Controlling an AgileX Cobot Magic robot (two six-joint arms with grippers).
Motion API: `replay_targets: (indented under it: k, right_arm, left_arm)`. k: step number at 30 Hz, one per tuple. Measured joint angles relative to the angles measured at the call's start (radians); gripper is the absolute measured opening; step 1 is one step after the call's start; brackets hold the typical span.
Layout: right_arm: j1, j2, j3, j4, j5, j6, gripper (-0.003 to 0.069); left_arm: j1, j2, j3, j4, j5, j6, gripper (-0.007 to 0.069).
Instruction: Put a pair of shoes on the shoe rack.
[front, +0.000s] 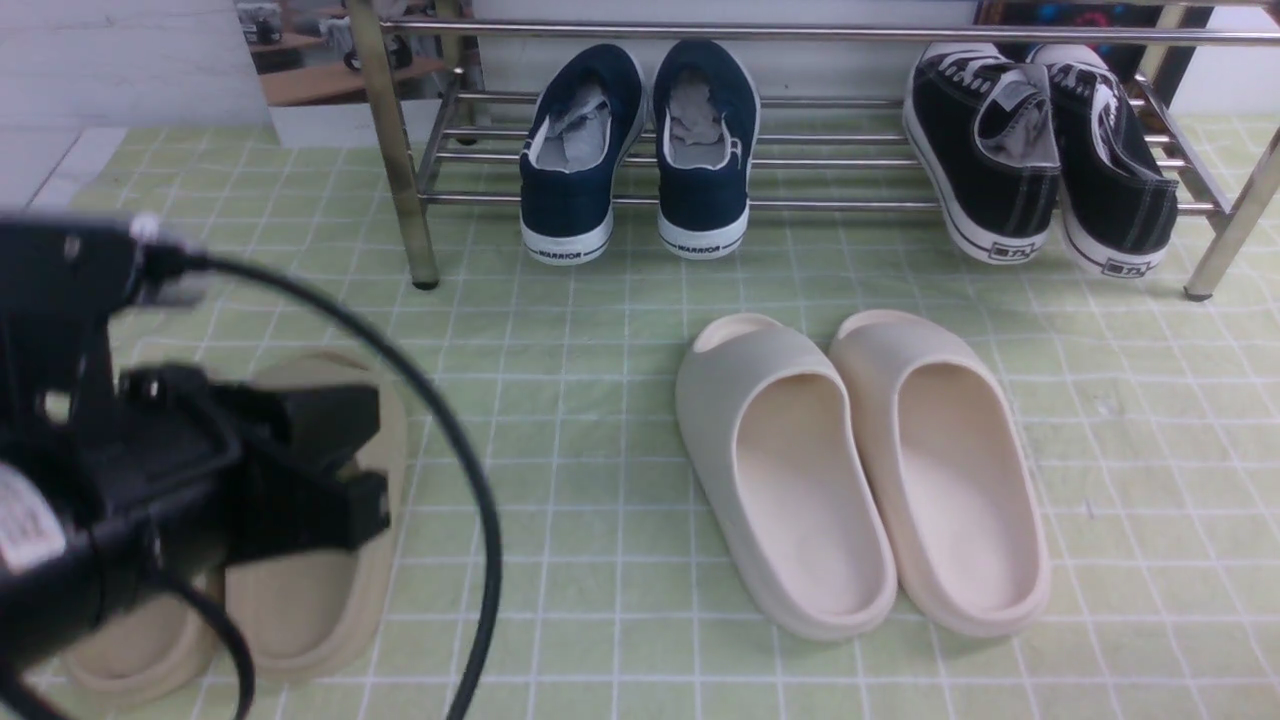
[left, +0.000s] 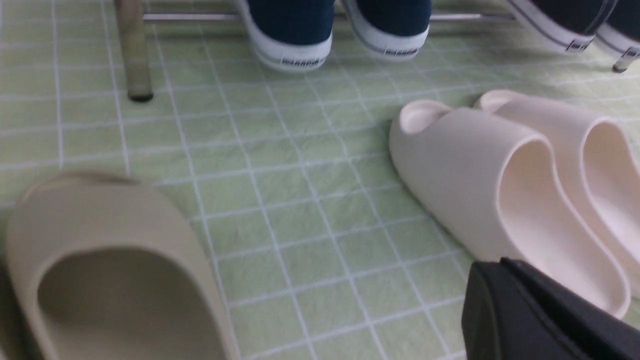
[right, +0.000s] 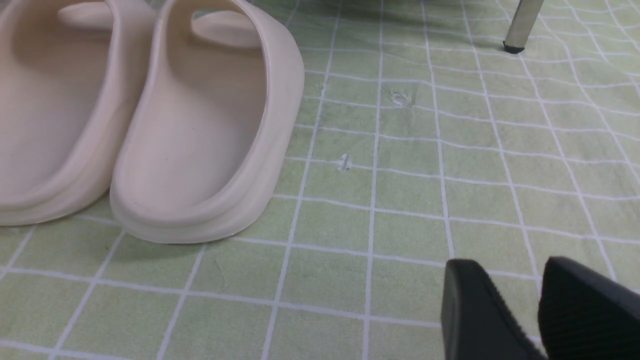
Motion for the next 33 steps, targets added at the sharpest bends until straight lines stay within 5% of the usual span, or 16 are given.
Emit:
replay_targets:
  k: [11,23,28,33]
  right_arm:
    - [0.0,0.0,0.0,0.0,0.0,0.0,0.0239]
    - [0.0,0.0,0.0,0.0,0.0,0.0,0.0239]
    - [0.0,0.0,0.0,-0.001,0.0,0.0,0.0239]
    - [0.0,-0.002,0.0,-0.002,0.0,0.0,0.0239]
  left_arm:
    - [-0.007,-0.244,0.205,-0.012,-0.195,0.003,-0.0013]
    - [0.051,-0.522,0.37,0.104,-0.084,0.007,-0.0013]
    - [0.197,-0.768,0.467,0.235,-0.056,-0.112,-0.0013]
    - [0.241,-0.793,0.478,0.299,0.161,-0.237,-0.0013]
